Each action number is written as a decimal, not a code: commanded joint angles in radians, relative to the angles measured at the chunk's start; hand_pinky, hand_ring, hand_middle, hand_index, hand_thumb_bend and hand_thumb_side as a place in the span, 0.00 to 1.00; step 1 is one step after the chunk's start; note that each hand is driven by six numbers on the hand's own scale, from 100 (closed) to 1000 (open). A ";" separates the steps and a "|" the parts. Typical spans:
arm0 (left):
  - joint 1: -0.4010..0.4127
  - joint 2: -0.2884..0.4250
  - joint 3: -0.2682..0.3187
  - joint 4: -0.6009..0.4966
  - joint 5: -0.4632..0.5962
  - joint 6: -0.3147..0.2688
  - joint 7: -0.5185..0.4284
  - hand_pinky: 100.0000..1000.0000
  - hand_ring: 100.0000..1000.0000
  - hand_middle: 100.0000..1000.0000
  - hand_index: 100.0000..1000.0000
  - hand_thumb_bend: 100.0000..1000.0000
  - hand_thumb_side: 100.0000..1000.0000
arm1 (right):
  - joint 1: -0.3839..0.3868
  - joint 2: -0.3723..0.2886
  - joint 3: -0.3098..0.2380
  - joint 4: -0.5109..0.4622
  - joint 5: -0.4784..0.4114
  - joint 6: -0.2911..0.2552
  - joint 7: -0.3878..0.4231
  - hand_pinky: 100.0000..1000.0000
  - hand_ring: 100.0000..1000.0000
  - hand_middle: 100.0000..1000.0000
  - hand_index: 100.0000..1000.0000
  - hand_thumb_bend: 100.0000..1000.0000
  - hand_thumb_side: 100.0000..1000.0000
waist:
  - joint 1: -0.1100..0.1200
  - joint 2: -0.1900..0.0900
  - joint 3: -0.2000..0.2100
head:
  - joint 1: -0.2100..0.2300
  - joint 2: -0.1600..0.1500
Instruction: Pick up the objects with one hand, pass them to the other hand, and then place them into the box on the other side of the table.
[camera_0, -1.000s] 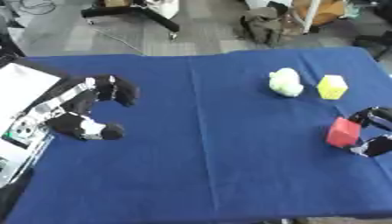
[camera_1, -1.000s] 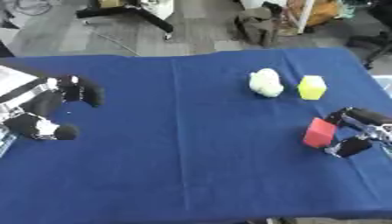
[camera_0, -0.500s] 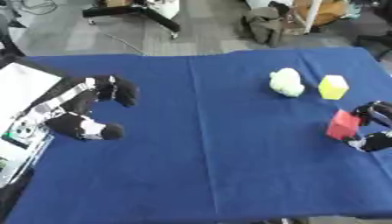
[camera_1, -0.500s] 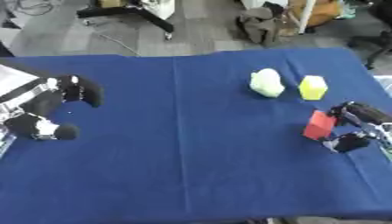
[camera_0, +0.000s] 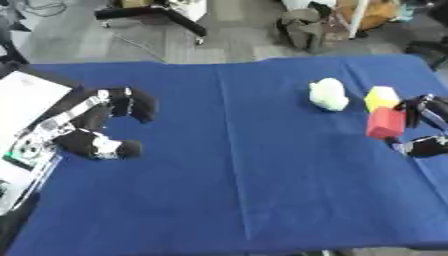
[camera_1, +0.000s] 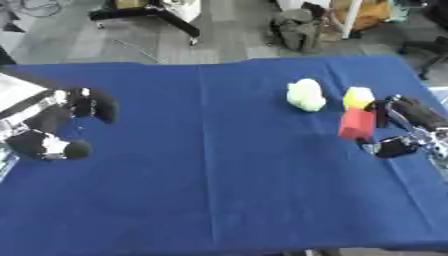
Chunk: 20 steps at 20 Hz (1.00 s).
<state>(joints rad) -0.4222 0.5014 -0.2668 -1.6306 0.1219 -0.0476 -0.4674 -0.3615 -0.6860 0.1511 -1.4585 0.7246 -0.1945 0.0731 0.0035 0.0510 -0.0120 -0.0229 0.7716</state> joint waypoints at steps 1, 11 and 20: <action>-0.013 0.022 0.020 0.004 -0.012 0.006 0.021 0.67 0.62 0.59 0.73 0.72 0.46 | -0.024 0.005 0.028 -0.148 -0.008 -0.021 -0.018 0.65 0.46 0.32 0.41 0.00 0.05 | -0.001 -0.009 0.000 | 0.014 -0.002; -0.025 0.017 0.023 0.050 -0.032 0.038 0.065 0.66 0.60 0.59 0.73 0.73 0.47 | -0.118 0.233 0.176 -0.438 0.098 -0.141 -0.049 0.67 0.48 0.35 0.43 0.02 0.06 | 0.012 -0.009 0.005 | 0.052 -0.002; -0.060 -0.008 -0.010 0.060 -0.003 0.046 0.019 0.65 0.59 0.58 0.73 0.75 0.47 | -0.180 0.398 0.286 -0.466 0.158 -0.238 -0.061 0.67 0.49 0.36 0.45 0.03 0.06 | 0.025 0.003 0.020 | 0.050 -0.002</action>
<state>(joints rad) -0.4599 0.4830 -0.2786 -1.5625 0.1078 -0.0007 -0.4393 -0.5229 -0.2978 0.4320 -1.9017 0.8746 -0.4207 0.0149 0.0276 0.0626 0.0079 0.0277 0.7716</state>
